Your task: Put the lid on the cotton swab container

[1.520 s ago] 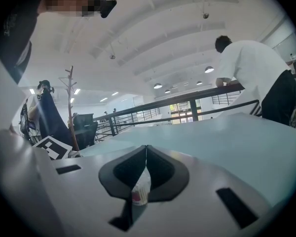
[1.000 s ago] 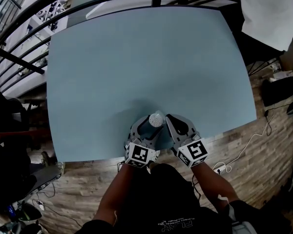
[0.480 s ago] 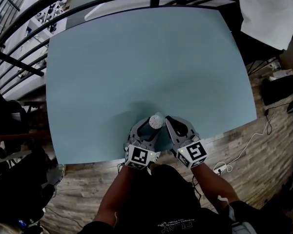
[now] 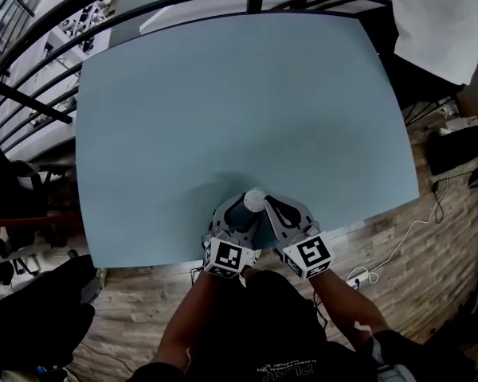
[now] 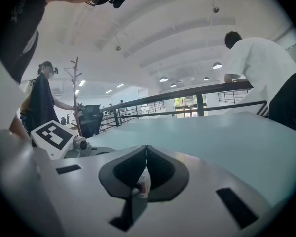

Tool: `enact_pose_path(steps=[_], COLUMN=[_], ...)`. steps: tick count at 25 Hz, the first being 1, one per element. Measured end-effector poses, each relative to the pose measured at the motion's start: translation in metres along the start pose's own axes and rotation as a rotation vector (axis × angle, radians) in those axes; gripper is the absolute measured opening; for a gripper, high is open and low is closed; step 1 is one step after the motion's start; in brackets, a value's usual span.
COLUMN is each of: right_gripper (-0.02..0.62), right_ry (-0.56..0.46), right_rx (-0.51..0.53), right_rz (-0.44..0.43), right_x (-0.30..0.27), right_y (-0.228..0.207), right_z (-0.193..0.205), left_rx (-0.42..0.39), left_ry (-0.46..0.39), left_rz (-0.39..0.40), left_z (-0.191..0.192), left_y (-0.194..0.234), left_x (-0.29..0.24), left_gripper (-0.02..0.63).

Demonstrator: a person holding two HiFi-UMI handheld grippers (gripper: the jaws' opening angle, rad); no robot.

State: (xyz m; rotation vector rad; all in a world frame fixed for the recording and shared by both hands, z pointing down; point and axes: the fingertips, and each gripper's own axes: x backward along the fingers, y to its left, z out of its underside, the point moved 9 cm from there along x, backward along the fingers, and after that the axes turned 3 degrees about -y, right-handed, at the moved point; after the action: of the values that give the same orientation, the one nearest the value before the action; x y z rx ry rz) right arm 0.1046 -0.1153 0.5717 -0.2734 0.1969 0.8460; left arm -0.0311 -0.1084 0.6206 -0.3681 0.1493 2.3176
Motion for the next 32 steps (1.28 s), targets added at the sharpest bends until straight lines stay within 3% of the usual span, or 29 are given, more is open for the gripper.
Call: enact_pose_path(steps=[21, 32], right_gripper=[0.018, 0.018], right_ry=[0.111, 0.187], right_rx=[0.030, 0.183], right_rz=[-0.016, -0.001], right_x=[-0.011, -0.019], right_y=[0.007, 0.024], right_z=[0.011, 0.003], left_rx=[-0.006, 0.011], left_ry=[0.007, 0.005], left_rz=[0.008, 0.024], left_z=[0.003, 0.004], left_y=[-0.004, 0.000], left_x=[0.001, 0.006], left_gripper=[0.252, 0.250])
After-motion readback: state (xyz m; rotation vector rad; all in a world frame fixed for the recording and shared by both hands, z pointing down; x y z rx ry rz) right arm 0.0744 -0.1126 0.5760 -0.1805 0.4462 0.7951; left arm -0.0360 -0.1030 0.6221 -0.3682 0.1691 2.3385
